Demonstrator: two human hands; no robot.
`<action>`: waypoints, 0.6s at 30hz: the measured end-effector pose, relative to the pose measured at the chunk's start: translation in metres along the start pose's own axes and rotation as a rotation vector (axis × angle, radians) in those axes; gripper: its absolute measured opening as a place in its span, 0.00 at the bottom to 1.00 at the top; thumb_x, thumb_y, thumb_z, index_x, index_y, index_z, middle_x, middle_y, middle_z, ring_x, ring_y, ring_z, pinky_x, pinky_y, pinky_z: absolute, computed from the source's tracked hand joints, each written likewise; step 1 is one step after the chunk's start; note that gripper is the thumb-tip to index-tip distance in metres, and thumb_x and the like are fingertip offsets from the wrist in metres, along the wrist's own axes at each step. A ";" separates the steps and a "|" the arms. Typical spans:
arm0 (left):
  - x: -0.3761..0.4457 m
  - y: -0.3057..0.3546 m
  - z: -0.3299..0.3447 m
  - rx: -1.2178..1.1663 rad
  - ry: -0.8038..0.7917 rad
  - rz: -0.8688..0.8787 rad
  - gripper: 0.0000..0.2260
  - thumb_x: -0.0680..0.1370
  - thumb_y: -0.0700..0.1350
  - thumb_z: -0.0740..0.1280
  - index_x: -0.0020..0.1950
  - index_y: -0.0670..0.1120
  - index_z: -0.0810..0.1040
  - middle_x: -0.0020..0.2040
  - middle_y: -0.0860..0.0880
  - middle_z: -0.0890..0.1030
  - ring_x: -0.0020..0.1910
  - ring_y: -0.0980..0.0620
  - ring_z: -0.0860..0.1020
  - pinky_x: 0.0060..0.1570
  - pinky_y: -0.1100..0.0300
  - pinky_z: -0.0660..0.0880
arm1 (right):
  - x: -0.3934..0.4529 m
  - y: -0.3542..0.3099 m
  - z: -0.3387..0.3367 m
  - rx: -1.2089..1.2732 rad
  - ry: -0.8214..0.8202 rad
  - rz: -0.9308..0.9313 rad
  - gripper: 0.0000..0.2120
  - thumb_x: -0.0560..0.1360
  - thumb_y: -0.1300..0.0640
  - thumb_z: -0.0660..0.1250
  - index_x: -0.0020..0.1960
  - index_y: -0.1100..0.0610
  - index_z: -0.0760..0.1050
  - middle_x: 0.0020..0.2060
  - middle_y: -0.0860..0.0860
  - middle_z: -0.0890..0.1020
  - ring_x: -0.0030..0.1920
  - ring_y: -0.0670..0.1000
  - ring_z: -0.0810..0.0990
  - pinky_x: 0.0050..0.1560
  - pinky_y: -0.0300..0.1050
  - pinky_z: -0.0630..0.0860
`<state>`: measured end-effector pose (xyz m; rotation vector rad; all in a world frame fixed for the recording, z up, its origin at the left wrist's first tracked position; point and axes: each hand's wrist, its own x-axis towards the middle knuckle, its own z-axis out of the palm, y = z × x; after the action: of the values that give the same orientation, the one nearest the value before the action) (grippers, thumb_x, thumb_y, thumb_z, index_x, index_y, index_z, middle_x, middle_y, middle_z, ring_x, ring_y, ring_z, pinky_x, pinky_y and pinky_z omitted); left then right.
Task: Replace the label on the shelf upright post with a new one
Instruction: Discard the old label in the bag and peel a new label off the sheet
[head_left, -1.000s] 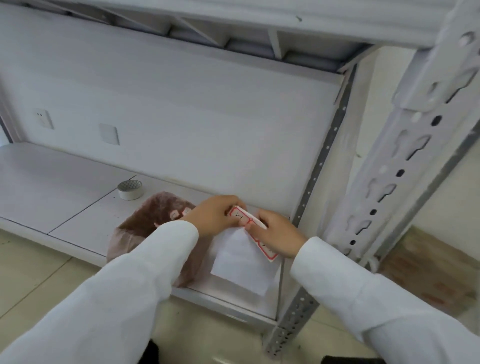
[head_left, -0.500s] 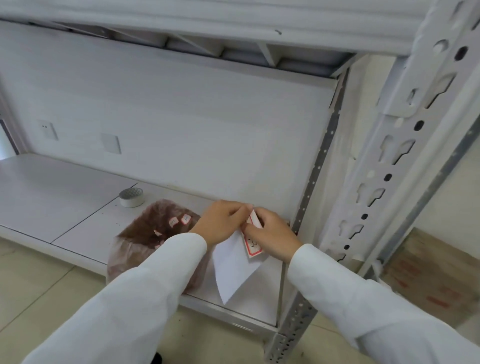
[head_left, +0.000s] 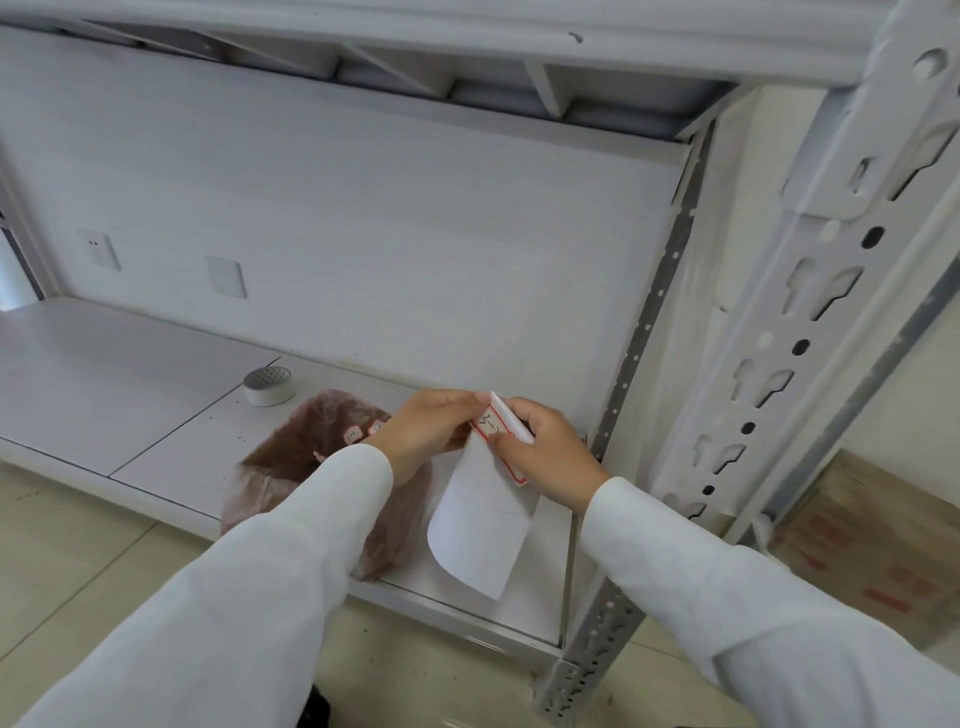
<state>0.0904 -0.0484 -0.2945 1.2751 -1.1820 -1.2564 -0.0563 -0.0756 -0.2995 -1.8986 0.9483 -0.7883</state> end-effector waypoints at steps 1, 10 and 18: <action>0.000 -0.001 -0.002 -0.042 -0.004 -0.015 0.13 0.80 0.45 0.59 0.55 0.39 0.79 0.47 0.44 0.81 0.43 0.51 0.80 0.41 0.68 0.78 | 0.000 0.000 0.000 0.022 0.004 0.013 0.10 0.75 0.63 0.63 0.47 0.49 0.76 0.38 0.46 0.79 0.39 0.45 0.77 0.39 0.35 0.73; 0.004 -0.005 -0.018 0.119 0.280 0.022 0.10 0.77 0.48 0.63 0.41 0.47 0.81 0.40 0.51 0.83 0.42 0.53 0.80 0.53 0.56 0.74 | -0.002 0.003 0.001 -0.085 0.007 0.071 0.08 0.73 0.62 0.63 0.51 0.62 0.75 0.43 0.57 0.79 0.38 0.50 0.74 0.35 0.40 0.70; -0.002 -0.009 -0.024 0.149 0.147 0.014 0.05 0.71 0.46 0.73 0.42 0.45 0.82 0.38 0.53 0.83 0.36 0.61 0.80 0.40 0.69 0.74 | 0.001 0.006 0.005 -0.100 -0.011 0.089 0.05 0.74 0.61 0.63 0.48 0.55 0.76 0.40 0.49 0.78 0.38 0.48 0.76 0.37 0.40 0.71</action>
<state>0.1148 -0.0460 -0.3030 1.4406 -1.1932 -1.0606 -0.0537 -0.0763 -0.3066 -1.9302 1.0750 -0.6882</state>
